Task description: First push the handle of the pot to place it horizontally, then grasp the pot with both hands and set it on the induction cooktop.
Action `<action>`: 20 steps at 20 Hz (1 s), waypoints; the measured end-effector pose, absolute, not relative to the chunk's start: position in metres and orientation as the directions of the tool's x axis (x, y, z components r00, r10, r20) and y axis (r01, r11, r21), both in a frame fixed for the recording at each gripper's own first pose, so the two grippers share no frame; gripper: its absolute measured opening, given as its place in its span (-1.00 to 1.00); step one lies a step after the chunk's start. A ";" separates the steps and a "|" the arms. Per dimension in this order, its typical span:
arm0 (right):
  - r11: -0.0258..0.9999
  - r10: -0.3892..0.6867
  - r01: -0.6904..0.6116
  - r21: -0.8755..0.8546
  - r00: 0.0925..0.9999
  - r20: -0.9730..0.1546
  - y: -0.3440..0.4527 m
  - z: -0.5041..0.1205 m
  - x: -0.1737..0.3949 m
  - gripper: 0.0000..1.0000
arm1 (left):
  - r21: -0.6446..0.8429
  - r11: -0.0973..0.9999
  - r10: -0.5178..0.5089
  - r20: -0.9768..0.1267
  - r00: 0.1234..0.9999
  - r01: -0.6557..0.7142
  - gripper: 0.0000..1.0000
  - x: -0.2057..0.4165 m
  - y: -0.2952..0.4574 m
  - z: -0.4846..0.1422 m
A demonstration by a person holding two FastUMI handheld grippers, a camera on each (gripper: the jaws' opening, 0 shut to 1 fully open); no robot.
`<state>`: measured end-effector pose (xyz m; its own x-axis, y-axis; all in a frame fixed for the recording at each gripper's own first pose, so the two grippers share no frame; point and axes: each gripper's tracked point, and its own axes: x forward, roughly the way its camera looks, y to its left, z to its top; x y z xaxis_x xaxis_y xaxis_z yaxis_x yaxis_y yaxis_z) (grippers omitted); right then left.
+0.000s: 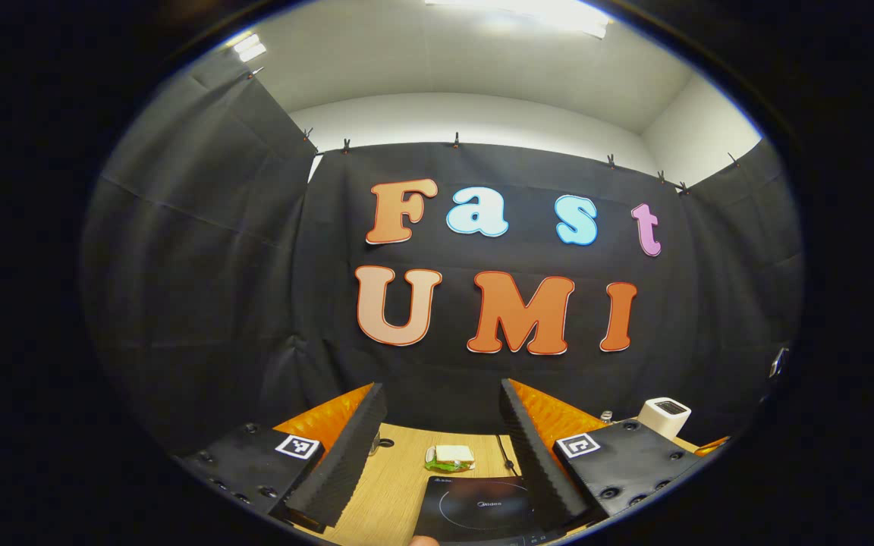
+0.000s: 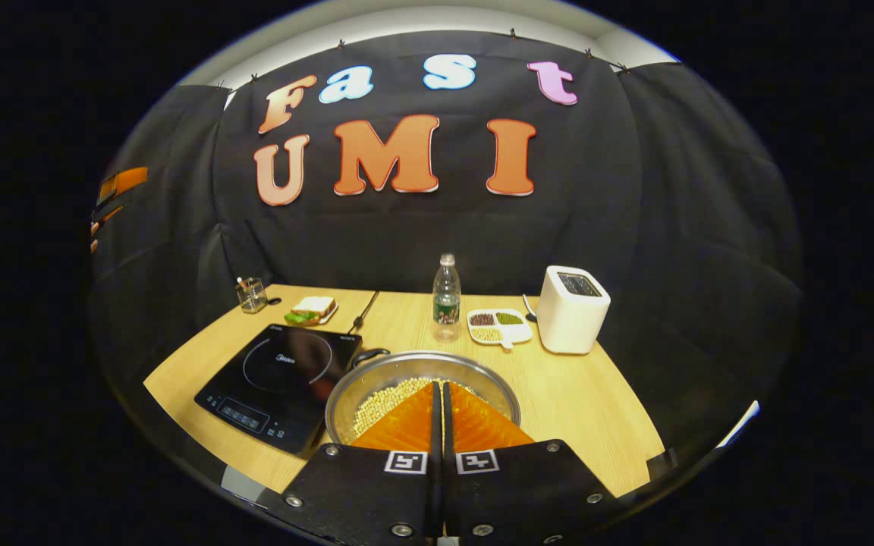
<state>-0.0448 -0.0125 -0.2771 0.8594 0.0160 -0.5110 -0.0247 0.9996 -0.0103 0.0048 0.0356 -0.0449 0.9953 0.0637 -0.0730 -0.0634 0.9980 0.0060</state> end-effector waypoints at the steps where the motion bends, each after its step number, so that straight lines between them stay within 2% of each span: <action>1: 1.000 0.008 -0.020 -0.016 0.847 -0.532 -0.016 -0.289 -0.048 -1.00 | 0.004 0.998 0.066 -0.074 0.995 -0.065 0.97 0.005 0.037 -0.045; 11: 1.000 0.012 -0.009 0.008 0.717 -0.697 -0.026 -0.379 -0.084 -1.00 | -0.011 0.999 0.051 -0.091 0.995 -0.052 0.95 -0.007 0.036 -0.056; 20: 0.998 0.011 0.036 0.047 0.678 -0.735 -0.036 -0.404 -0.092 -1.00 | 0.000 0.998 0.058 -0.091 0.994 -0.059 0.96 -0.014 0.037 -0.057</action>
